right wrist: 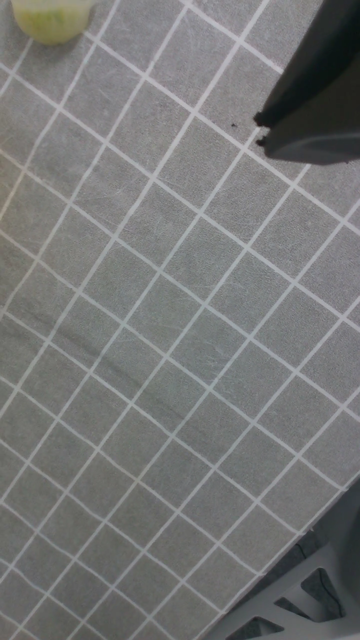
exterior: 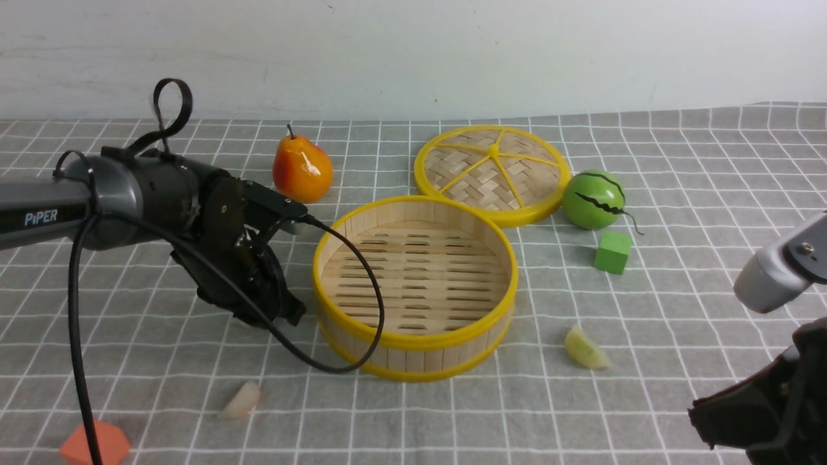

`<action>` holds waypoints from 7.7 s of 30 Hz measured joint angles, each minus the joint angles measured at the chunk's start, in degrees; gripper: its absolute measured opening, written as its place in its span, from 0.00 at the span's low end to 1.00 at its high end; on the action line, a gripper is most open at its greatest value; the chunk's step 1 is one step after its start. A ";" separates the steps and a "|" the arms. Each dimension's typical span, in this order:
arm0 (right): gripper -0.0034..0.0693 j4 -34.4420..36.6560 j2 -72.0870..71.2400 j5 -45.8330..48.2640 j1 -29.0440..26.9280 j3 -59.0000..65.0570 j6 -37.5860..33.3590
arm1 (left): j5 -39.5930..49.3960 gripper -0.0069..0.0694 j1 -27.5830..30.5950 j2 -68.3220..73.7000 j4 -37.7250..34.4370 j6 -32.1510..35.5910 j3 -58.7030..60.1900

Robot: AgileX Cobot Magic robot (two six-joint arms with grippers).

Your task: Put the dumplings into the steamer on the table with the grey tablecloth.

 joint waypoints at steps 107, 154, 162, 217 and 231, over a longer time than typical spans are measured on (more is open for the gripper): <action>0.16 2.78 0.17 0.99 0.45 0.00 -0.14 | 22.48 0.33 -11.46 -4.32 -7.38 -19.82 -21.58; 0.73 -17.22 57.54 -4.59 0.49 -33.19 9.16 | 37.47 0.07 -11.40 -22.02 -4.62 -20.68 -30.05; 0.31 -17.41 58.17 -5.66 0.49 -33.23 9.04 | 36.54 0.07 -11.40 -37.94 -4.62 -20.55 -8.74; 0.03 -20.69 34.81 5.55 20.60 -49.44 18.69 | 31.81 0.08 -11.40 -95.29 -6.07 -22.28 31.42; 0.02 -18.62 1.42 -18.41 20.60 -13.04 18.30 | 31.81 0.10 -11.40 -95.29 -6.07 -22.28 31.42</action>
